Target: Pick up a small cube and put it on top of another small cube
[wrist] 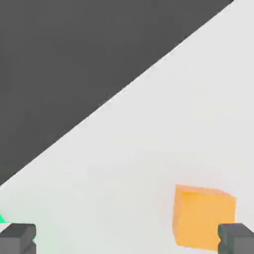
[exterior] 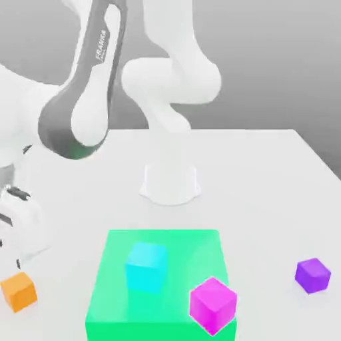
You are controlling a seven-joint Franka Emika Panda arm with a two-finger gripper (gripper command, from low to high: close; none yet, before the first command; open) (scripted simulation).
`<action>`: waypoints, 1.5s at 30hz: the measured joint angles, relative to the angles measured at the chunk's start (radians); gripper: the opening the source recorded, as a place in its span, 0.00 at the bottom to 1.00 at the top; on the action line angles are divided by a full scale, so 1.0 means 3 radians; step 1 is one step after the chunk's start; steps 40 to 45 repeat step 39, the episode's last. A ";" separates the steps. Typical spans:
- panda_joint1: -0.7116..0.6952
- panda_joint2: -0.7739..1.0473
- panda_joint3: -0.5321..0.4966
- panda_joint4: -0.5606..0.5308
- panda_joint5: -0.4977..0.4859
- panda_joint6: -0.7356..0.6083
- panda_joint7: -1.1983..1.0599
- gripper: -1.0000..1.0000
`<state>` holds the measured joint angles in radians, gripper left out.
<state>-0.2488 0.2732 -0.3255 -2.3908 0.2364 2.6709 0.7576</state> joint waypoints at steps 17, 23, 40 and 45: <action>-0.0121 0.0296 0.0049 0.0019 0.0096 0.0160 -0.0052 0.00; 0.0284 -0.0405 0.0242 -0.0120 -0.0158 -0.0387 0.0261 0.00; 0.0895 -0.1070 0.0735 -0.0479 -0.0797 -0.0611 0.0954 1.00; 0.0895 -0.1070 0.0735 -0.0479 -0.0797 -0.0611 0.0954 1.00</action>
